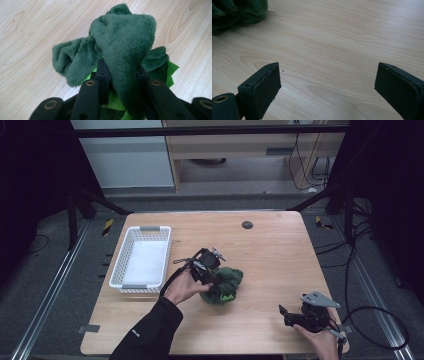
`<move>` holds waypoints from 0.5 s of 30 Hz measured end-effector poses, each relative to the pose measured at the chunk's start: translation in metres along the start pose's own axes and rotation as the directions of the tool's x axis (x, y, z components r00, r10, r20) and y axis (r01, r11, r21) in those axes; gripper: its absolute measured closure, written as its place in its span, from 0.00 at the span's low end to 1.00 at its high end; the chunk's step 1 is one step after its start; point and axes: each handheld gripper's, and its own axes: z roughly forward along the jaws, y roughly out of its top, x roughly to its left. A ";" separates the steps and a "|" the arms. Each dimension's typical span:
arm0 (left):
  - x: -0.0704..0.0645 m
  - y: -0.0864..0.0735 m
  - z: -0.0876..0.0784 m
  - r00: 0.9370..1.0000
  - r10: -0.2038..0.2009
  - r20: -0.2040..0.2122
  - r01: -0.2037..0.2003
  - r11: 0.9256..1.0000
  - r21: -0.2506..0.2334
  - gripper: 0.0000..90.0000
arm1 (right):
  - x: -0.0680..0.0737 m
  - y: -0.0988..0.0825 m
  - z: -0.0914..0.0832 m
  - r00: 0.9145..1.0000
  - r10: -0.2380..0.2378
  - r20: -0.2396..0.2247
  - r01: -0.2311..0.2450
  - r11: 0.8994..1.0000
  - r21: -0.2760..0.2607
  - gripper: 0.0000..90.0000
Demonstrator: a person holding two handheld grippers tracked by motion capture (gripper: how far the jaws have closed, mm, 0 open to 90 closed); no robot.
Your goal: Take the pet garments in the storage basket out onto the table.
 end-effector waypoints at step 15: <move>-0.001 -0.005 0.011 1.000 0.005 -0.005 -0.005 1.000 -0.007 0.48 | 0.001 0.000 0.001 1.000 -0.001 -0.005 0.001 1.000 0.005 0.07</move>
